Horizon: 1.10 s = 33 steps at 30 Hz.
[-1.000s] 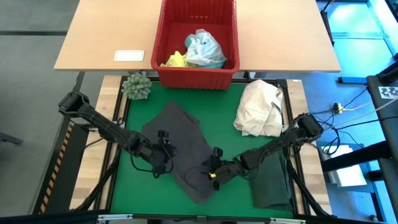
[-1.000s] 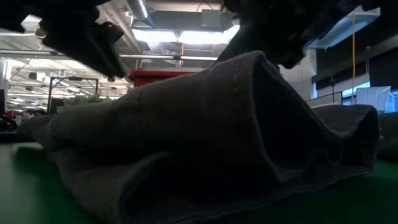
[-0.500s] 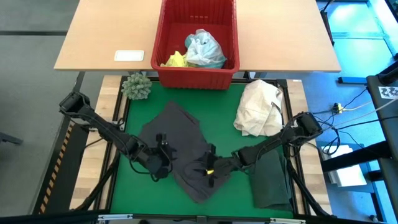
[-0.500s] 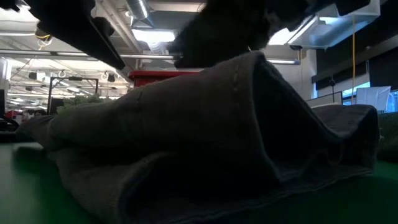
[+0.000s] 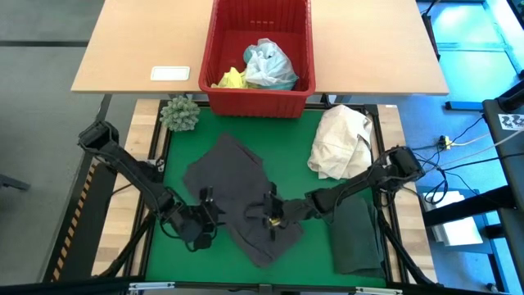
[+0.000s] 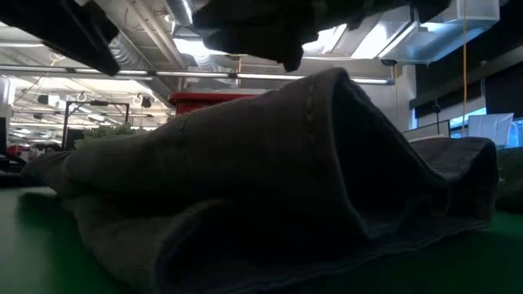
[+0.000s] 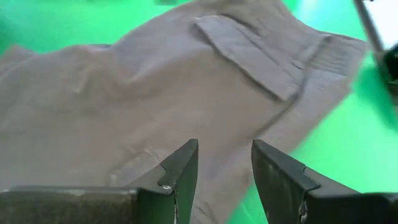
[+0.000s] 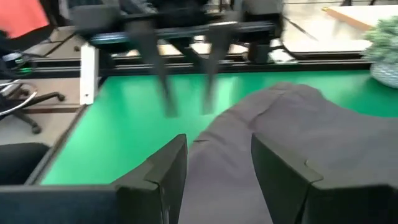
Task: Fold Laundry from Bin
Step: Fold the gray short
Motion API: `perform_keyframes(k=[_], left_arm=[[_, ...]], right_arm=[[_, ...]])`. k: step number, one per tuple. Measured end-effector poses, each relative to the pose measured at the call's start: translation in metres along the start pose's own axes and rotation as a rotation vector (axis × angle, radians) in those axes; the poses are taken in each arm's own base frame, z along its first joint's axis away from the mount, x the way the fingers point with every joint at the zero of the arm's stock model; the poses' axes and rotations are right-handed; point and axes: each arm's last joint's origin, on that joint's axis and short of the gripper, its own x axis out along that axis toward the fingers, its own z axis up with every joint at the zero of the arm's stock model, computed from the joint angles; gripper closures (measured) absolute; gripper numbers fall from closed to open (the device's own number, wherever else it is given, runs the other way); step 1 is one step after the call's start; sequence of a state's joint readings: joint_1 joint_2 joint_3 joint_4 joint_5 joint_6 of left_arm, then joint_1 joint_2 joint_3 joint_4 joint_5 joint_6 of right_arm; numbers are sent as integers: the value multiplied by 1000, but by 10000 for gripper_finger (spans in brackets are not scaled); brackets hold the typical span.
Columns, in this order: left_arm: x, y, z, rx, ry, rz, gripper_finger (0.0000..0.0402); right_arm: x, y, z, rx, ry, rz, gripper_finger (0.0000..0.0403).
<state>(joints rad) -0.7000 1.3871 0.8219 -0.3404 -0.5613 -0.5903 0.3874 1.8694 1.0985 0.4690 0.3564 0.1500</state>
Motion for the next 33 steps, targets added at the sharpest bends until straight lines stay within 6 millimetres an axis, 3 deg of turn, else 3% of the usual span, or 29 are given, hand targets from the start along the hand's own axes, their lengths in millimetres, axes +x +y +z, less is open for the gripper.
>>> perform_keyframes(k=[5,26,33], left_arm=[[-3,-4,-2,-47,-23,17,258],[1,4,2,-81,-58,88,258],[1,4,2,-98,-63,92,258]], right_arm=[[3,-9,-1,33,24,-17,226],[1,-4,-13,14,170,175,226],[0,0,-16,104,210,221,226]])
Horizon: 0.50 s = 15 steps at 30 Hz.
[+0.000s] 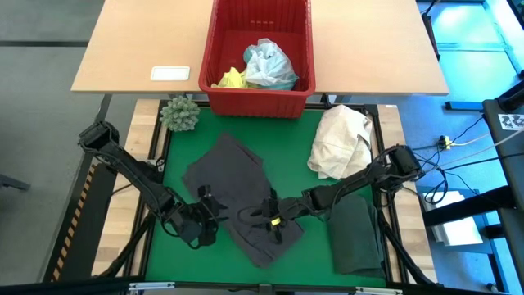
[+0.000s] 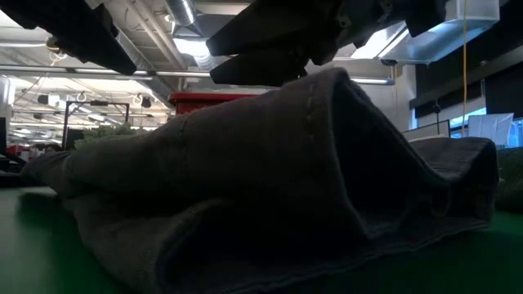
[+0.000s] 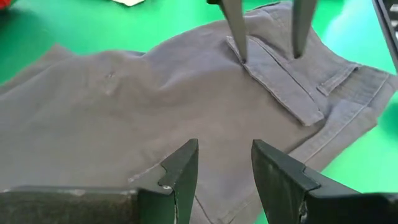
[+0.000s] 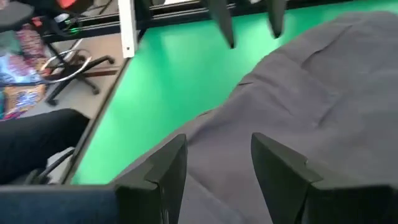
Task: Fold Laundry from Bin
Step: Fold the gray short
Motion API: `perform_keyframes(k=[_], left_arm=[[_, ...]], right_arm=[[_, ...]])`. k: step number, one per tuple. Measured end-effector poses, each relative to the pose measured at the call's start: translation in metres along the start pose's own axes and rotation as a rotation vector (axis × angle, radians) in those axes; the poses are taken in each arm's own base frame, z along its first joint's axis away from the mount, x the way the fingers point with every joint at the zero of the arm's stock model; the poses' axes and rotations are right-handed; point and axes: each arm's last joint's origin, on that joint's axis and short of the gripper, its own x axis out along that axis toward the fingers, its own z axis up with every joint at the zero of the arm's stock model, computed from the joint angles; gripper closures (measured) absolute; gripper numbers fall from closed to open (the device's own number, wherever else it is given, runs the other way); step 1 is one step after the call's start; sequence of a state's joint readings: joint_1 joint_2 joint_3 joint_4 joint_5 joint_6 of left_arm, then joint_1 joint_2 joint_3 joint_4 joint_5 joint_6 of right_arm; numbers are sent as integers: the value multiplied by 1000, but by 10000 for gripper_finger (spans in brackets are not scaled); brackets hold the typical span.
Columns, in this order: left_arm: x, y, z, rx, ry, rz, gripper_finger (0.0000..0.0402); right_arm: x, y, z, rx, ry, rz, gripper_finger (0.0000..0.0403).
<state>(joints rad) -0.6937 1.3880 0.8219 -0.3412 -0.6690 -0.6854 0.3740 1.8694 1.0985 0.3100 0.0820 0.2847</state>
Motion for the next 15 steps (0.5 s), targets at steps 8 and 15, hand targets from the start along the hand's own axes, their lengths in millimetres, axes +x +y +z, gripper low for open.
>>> perform_keyframes(k=[8,15], left_arm=[[0,1,0,-148,-15,16,258],[0,1,1,-176,-20,20,258]], right_arm=[[-2,20,-9,-33,35,6,226],[-3,23,-13,-55,45,-45,226]])
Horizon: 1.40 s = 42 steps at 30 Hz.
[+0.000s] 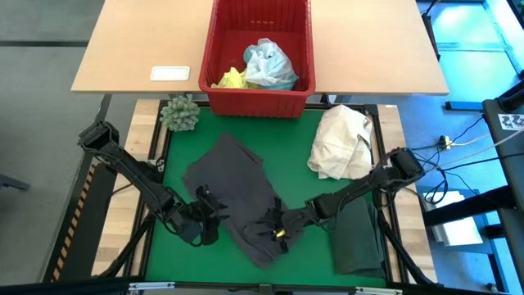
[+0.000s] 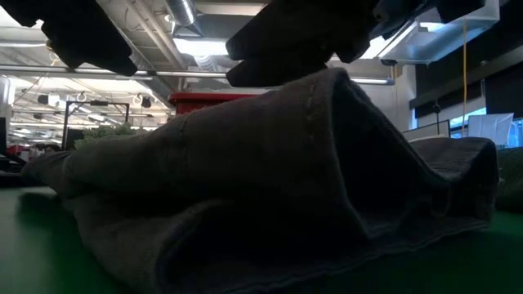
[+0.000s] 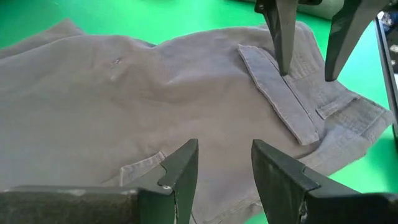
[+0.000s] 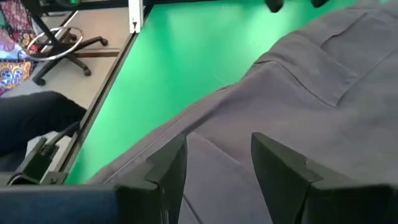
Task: Fold Laundry from Bin
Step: Fold the gray short
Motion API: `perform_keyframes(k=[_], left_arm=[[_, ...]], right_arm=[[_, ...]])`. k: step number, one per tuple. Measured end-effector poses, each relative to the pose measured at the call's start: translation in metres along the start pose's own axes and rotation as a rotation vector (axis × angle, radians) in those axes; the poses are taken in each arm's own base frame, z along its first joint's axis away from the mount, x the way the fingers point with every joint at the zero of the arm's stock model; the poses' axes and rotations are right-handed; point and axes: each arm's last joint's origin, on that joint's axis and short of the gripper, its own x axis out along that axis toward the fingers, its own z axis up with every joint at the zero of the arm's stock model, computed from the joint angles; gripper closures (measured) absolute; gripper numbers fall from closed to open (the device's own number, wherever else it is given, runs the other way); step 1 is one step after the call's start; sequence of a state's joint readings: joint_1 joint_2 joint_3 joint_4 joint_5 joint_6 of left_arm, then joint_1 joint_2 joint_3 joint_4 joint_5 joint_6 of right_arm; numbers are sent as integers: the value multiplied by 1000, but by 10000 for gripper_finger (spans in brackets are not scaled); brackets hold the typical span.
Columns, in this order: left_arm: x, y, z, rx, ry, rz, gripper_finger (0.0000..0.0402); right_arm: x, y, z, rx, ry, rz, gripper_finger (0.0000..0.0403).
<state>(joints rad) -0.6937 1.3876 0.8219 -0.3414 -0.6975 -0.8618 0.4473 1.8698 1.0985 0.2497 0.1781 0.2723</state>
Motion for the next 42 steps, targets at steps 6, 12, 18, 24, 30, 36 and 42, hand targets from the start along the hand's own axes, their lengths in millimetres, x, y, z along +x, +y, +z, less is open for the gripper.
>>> perform_keyframes(k=[6,12,18,24,30,36,42], left_arm=[[0,1,1,-32,-33,28,258],[0,1,2,-47,-58,48,258],[0,2,2,-78,-65,52,258],[0,2,2,-98,-79,61,258],[-3,3,5,-27,-87,61,258],[-1,3,10,-33,-93,62,258],[11,-4,-4,-29,-62,79,258]], right_arm=[[0,1,0,19,11,37,226],[0,0,0,13,11,37,226],[0,0,-1,8,11,18,226],[0,-4,-2,6,9,-82,226],[0,-4,-3,4,13,-82,226],[0,-4,-3,3,15,-82,226],[0,-4,-4,0,24,-93,226]])
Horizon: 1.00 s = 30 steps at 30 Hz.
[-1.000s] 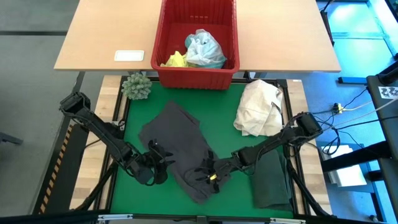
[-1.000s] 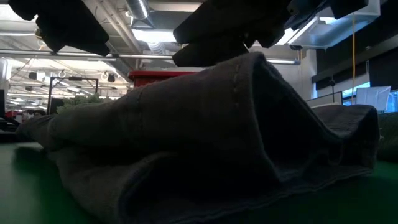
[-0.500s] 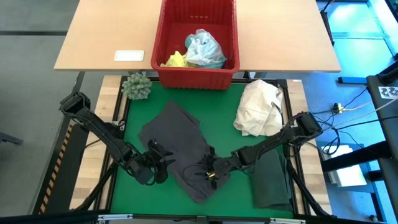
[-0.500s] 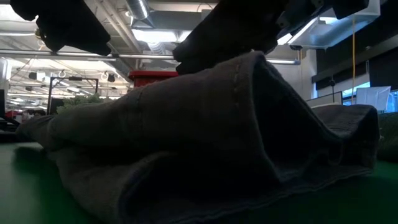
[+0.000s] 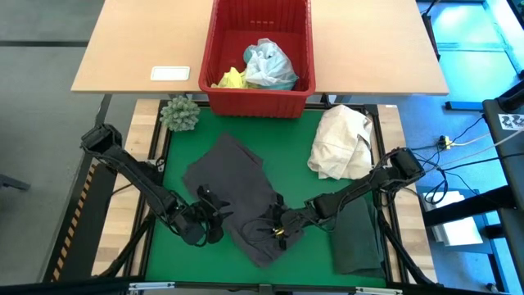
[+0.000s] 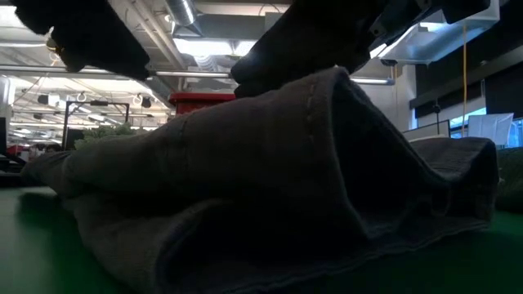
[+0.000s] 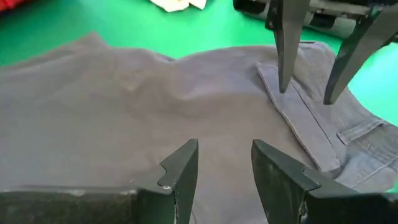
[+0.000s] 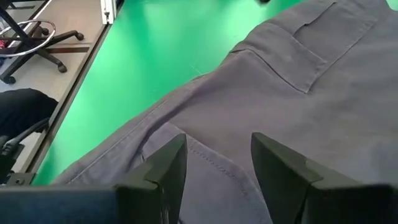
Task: Fold Laundry from Bin
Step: Fold the gray short
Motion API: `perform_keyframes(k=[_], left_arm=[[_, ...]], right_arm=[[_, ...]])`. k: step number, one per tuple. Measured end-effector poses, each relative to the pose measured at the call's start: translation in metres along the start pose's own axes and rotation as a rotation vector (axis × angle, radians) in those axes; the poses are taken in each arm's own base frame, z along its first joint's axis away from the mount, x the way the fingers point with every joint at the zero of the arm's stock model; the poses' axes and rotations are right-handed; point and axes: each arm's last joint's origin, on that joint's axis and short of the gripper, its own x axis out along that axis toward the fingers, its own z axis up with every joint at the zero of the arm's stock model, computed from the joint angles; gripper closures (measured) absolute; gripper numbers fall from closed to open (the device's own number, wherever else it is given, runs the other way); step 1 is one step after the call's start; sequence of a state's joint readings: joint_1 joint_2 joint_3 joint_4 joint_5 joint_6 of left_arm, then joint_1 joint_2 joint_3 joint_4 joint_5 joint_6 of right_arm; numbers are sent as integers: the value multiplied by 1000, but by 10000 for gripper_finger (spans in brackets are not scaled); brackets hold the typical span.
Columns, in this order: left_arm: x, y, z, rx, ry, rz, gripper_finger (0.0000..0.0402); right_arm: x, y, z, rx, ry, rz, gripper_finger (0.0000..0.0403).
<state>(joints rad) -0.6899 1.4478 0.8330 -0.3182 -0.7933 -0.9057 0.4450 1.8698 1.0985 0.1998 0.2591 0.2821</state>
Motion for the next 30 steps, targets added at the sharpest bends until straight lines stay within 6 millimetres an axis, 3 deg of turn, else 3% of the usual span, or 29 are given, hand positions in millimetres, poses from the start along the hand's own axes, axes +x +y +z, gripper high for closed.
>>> perform_keyframes(k=[9,19,30], left_arm=[[16,-6,-18,45,88,3,258],[14,-21,-9,98,58,-178,258],[19,-19,-4,212,35,-173,258]], right_arm=[[1,-2,1,0,-1,-7,226],[-7,0,7,4,9,82,226],[-6,-6,8,-16,8,45,226]])
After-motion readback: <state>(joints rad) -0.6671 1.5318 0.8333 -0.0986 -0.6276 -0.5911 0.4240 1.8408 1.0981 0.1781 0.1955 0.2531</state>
